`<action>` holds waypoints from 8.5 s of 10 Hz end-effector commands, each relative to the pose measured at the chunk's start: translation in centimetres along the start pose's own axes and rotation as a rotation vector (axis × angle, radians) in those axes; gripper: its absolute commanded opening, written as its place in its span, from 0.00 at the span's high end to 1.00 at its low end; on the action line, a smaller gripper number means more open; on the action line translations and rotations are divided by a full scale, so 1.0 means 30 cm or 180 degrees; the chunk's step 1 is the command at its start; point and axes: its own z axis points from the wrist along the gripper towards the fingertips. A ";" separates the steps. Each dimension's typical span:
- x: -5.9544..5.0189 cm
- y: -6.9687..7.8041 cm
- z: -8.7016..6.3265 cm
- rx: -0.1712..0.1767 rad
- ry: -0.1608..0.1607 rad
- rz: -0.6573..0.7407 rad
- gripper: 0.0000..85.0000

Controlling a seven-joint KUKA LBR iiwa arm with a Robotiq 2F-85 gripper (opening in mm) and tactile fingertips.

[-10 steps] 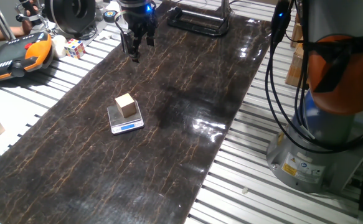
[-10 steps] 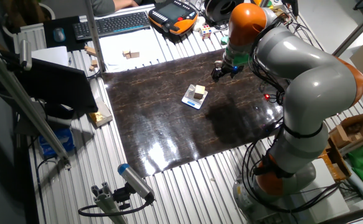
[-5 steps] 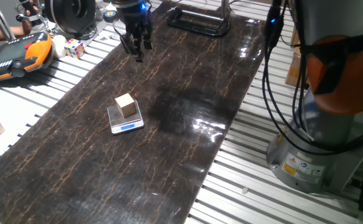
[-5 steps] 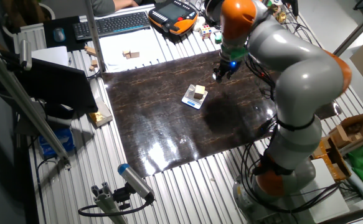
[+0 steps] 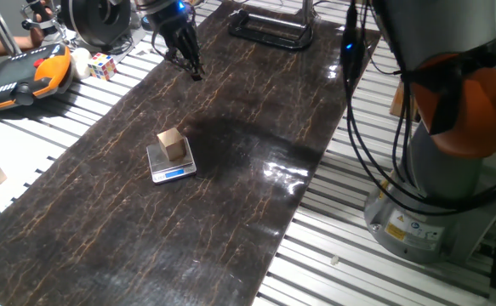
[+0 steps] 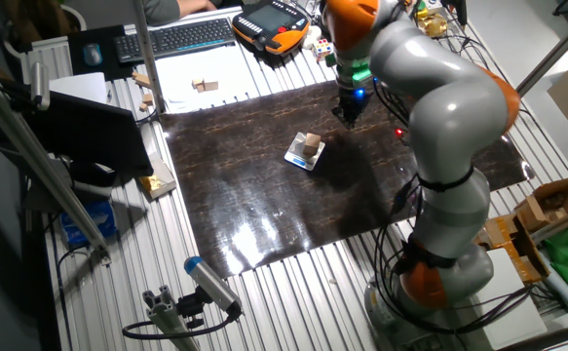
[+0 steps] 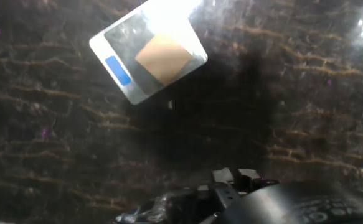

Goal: Remove the object from the scale

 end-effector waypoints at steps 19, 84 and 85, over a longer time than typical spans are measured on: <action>0.004 -0.007 -0.001 -0.0243 -0.0350 0.0009 0.99; -0.217 -0.216 0.555 -0.0160 -0.1076 0.0987 0.78; -0.219 -0.214 0.561 -0.0161 -0.1085 0.0996 0.72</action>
